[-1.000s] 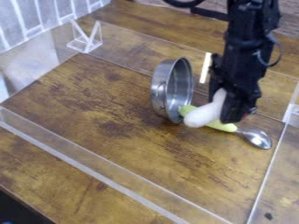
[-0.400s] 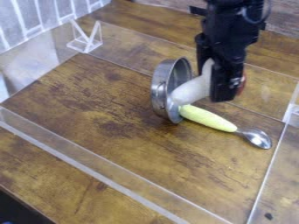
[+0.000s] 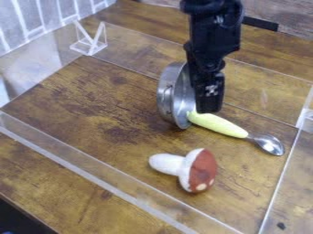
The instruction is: Put the mushroom in the silver pot
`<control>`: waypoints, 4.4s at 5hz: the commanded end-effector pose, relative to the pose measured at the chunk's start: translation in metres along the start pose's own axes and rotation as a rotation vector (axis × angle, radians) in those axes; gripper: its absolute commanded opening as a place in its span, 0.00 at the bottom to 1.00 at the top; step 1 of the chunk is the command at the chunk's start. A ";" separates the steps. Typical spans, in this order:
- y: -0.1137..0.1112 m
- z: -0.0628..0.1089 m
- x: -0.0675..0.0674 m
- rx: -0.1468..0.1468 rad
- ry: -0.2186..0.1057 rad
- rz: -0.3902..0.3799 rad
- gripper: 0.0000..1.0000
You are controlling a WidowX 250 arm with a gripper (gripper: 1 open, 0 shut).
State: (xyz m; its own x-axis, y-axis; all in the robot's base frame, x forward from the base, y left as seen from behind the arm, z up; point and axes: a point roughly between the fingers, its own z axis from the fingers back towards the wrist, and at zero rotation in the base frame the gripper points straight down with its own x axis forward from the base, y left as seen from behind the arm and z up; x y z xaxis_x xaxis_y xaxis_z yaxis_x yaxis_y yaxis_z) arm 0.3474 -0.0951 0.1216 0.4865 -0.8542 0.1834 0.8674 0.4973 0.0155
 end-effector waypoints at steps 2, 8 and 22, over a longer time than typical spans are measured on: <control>-0.015 -0.008 -0.002 0.023 -0.104 -0.238 1.00; -0.039 -0.072 -0.005 -0.081 -0.199 -0.425 0.00; -0.006 0.027 0.001 -0.054 -0.367 -0.130 0.00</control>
State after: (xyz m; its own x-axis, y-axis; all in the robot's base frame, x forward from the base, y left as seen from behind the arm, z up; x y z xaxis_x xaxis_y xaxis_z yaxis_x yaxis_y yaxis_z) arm 0.3397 -0.0900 0.1326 0.3486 -0.7923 0.5007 0.9225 0.3844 -0.0340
